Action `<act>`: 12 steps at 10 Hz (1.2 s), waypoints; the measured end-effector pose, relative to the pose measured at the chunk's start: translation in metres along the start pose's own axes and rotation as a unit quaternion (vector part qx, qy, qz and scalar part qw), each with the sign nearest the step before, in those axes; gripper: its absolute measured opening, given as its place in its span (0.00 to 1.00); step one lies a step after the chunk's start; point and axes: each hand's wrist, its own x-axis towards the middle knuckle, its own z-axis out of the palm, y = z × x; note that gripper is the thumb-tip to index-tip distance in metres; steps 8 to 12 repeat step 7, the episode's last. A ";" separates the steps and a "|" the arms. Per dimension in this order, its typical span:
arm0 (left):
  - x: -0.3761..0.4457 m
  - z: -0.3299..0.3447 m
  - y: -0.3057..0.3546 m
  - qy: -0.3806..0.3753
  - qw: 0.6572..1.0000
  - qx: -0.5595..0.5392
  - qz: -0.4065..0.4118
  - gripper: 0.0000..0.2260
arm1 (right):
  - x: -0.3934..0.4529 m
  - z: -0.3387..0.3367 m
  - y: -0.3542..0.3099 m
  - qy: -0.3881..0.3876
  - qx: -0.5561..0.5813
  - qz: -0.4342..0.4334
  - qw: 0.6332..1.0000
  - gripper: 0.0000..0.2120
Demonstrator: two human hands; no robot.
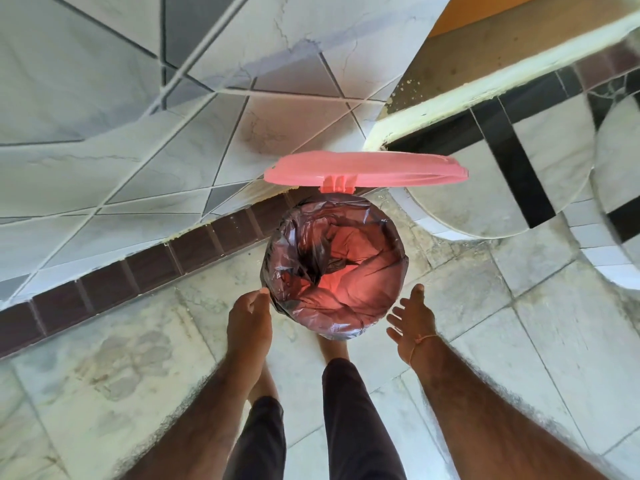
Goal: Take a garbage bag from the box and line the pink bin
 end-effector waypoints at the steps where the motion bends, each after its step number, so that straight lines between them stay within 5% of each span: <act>1: -0.010 -0.019 0.014 -0.002 1.000 -0.003 0.012 0.24 | -0.024 -0.011 -0.011 -0.002 -0.009 -0.004 1.000 0.32; 2: -0.024 -0.038 0.033 0.002 0.999 0.003 0.035 0.14 | -0.056 -0.029 -0.024 -0.003 -0.010 -0.011 1.000 0.29; 4: -0.065 -0.076 0.099 0.020 0.995 0.017 0.101 0.24 | -0.130 -0.055 -0.047 0.039 -0.011 -0.069 0.997 0.28; 6: -0.137 -0.117 0.174 0.034 0.971 0.064 0.229 0.14 | -0.201 -0.056 -0.075 0.058 -0.097 -0.176 0.978 0.17; 7: -0.169 -0.133 0.189 0.023 0.950 0.095 0.297 0.12 | -0.245 -0.048 -0.093 0.070 -0.131 -0.249 0.957 0.23; 12: -0.169 -0.133 0.189 0.023 0.950 0.095 0.297 0.12 | -0.245 -0.048 -0.093 0.070 -0.131 -0.249 0.957 0.23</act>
